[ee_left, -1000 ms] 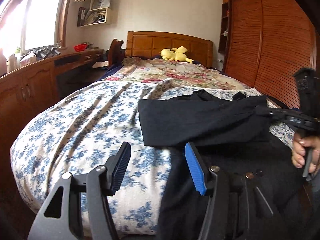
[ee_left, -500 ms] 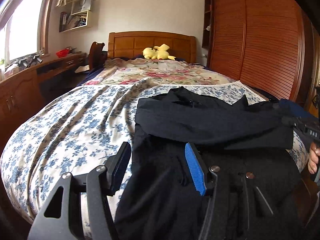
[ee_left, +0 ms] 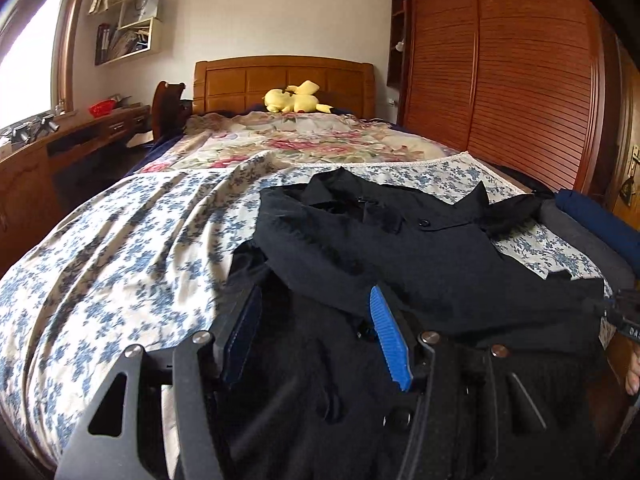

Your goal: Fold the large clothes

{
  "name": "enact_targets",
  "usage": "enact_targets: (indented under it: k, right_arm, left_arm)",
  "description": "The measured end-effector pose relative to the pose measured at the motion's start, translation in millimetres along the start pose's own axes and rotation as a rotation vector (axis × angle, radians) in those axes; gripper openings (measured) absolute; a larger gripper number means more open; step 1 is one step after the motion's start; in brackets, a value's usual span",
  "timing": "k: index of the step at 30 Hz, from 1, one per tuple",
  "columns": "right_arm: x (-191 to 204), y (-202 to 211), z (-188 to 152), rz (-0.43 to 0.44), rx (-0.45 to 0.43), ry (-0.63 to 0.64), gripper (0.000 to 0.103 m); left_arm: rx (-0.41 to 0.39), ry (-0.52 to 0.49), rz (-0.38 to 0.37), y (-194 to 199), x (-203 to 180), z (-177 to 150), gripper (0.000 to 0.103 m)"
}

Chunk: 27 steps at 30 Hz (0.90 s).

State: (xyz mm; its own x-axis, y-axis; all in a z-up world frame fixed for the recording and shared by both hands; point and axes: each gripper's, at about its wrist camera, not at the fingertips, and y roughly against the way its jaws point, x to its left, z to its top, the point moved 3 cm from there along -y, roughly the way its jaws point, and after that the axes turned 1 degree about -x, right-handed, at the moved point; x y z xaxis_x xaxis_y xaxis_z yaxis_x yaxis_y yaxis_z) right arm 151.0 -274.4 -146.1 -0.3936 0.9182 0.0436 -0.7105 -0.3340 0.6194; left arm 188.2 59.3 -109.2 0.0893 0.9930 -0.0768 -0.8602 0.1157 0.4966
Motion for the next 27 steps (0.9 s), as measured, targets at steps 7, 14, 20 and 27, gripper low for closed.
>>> enact_targets:
  k: [7,14,20,27]
  right_arm:
    - [-2.2,-12.6,-4.3,-0.002,0.036,0.005,0.011]
    - [-14.3,-6.7,6.5,-0.067,-0.003,0.022,0.055]
    - [-12.2,-17.6,26.6,-0.024,-0.032,0.055,0.055]
    - [0.6,-41.7,31.3,0.009,-0.021,0.078,0.047]
  left_arm:
    - [-0.003,-0.006,-0.044,-31.3,-18.1,8.5,0.055]
    - [-0.004,-0.030,-0.061,-58.8,-32.1,13.3,0.055]
    - [0.011,-0.029,-0.069,-78.5,-33.0,5.7,0.055]
    - [0.030,-0.034,-0.094,-85.6,-34.3,-4.3,0.055]
